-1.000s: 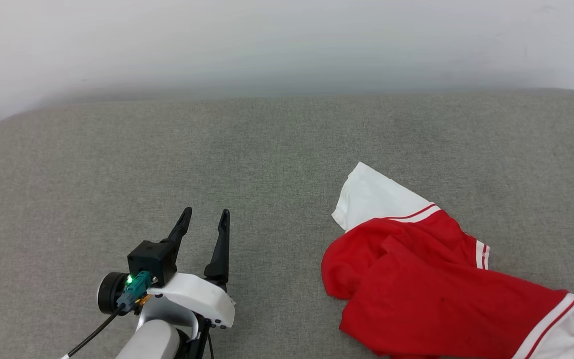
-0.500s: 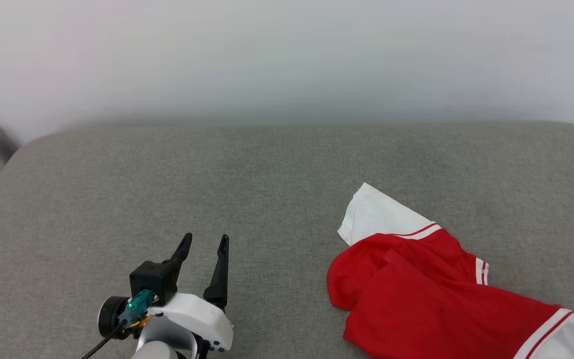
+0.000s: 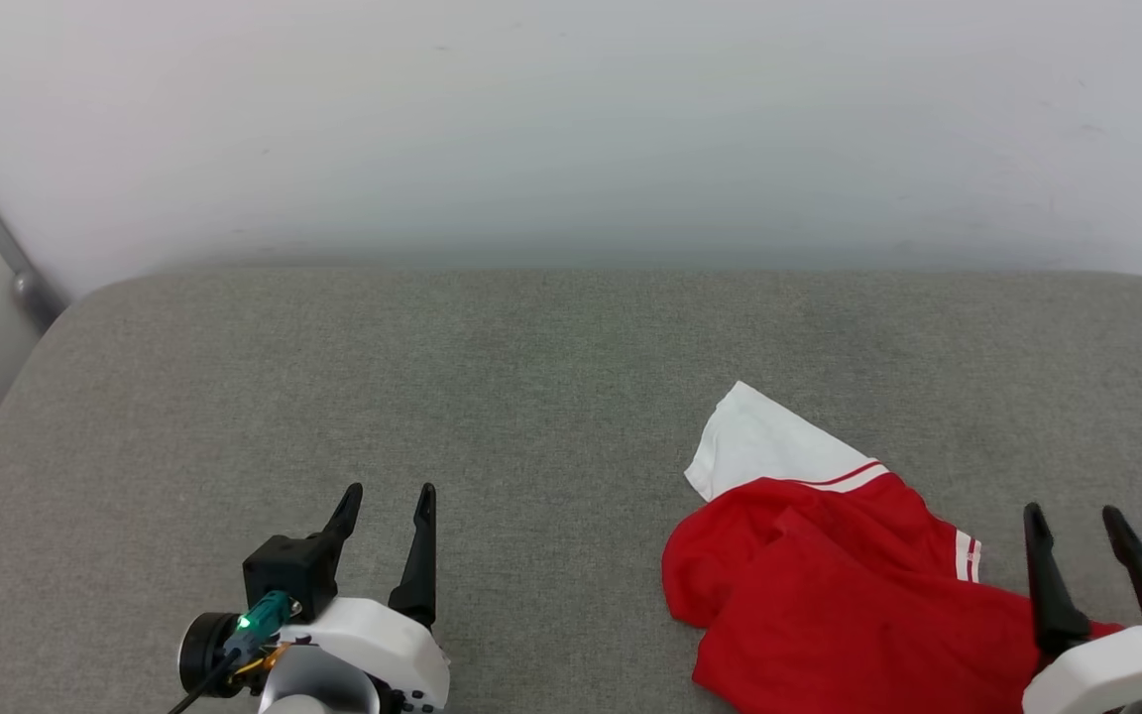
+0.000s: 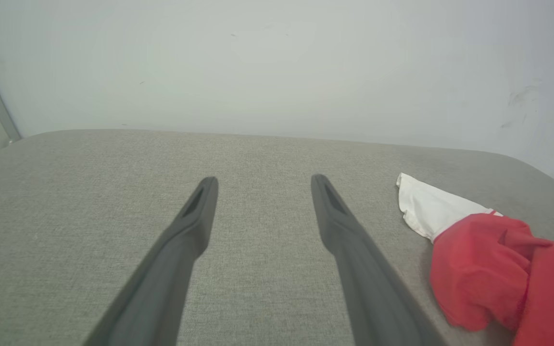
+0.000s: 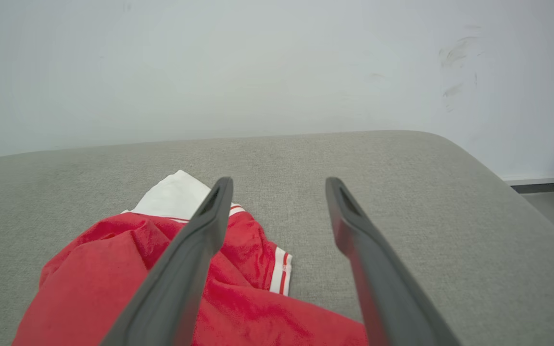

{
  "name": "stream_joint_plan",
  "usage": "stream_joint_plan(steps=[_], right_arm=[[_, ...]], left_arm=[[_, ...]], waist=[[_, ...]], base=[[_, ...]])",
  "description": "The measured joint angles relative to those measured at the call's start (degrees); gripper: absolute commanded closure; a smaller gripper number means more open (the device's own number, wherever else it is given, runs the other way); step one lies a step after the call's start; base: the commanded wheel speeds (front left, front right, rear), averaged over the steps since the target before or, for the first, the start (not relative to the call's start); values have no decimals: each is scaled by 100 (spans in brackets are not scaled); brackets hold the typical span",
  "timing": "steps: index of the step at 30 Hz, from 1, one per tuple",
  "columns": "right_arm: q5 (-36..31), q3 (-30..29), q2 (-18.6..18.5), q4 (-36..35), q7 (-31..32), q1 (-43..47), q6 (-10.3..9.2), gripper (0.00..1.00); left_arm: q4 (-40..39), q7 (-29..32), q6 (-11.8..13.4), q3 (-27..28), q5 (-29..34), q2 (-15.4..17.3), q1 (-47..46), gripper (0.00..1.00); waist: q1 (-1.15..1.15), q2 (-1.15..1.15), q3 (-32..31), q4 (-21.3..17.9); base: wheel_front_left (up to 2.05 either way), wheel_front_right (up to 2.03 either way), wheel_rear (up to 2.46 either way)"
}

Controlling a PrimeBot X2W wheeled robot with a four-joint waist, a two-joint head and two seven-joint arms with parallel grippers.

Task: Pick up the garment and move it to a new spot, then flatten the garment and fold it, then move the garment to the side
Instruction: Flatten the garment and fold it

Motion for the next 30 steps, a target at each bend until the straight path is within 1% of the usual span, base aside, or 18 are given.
stream_joint_plan(steps=[9,12,14,17,21,24,26,30], right_arm=[[-153,482,219,-868,160,391,-1,0],[-189,635,249,-1157,258,423,-1,0],[-194,733,259,-1302,312,422,0,0],[-196,877,265,-1473,388,420,-1,0],[-197,992,264,-1624,443,371,-1,0],[-198,1043,264,-1683,453,316,-1,0],[-193,1076,266,-1689,448,273,-1,0],[-171,1110,269,-1673,421,172,-1,0]], left_arm=[[-37,1,32,22,-23,69,-59,0],[-1,51,-30,-74,25,23,-269,0],[57,99,-120,-177,40,-47,-445,0],[194,231,-302,-360,81,-149,-766,0],[464,624,-709,-694,110,-291,-1313,0],[787,1131,-1038,-968,82,-390,-1710,0],[1036,1561,-1213,-1124,48,-420,-1940,0],[1397,2432,-1494,-1411,-49,-467,-2319,0]], waist=[[0,0,17,-188],[0,0,68,-299],[0,0,108,-382],[0,0,183,-514],[1,0,390,-661],[0,0,566,-774],[0,0,678,-854],[0,0,910,-1003]], base=[[0,0,0],[0,0,0],[0,0,0],[0,0,0],[0,0,0],[0,0,0],[0,0,0],[0,0,0]])
